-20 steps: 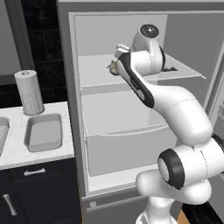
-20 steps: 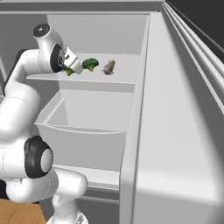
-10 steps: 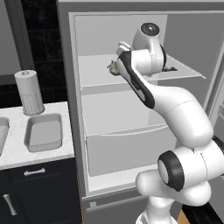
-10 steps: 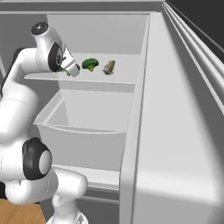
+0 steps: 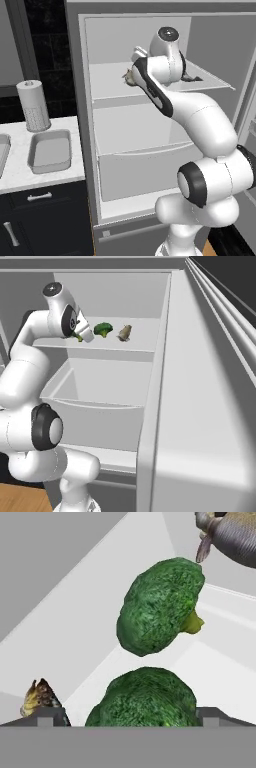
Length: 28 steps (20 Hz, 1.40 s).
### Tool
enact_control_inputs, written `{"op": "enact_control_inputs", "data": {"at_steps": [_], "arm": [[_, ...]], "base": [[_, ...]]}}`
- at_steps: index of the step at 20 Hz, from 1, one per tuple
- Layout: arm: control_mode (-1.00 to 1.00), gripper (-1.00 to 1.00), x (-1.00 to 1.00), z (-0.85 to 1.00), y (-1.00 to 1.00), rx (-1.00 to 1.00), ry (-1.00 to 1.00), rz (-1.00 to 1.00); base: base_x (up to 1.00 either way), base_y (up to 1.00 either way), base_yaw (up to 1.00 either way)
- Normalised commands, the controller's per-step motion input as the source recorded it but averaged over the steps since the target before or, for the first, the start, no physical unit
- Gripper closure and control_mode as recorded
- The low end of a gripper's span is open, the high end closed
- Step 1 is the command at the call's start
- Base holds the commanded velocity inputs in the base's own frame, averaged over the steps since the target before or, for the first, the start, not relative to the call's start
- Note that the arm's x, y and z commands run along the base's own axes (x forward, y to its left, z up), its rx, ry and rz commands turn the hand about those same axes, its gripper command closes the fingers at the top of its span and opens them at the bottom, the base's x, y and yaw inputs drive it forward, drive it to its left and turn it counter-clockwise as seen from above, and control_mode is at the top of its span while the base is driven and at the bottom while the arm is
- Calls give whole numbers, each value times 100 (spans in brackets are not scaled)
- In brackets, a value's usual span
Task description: Place one broccoli and one fish in each tupperware on the nearby counter, to pack two identical lunches.
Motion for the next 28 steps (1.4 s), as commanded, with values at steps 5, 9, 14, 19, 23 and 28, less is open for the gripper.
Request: {"op": "enact_control_inputs", "data": {"at_steps": [5, 9, 14, 19, 23, 28], "arm": [[-100, -100, 2, -41, 1, 0, 0, -1], [-100, -100, 0, -52, 0, 3, 0, 0], [-100, 100, 1, -38, 12, 4, -2, 0], [-100, 100, 1, -27, 18, 1, 0, 0], [-100, 100, -24, -21, 14, 0, 0, 0], [-100, 100, -71, -34, 2, 4, -6, -2]], "base": [[0, 0, 0], [0, 0, 0], [0, 0, 0], [0, 0, 0], [0, 0, 0], [0, 0, 0]]}}
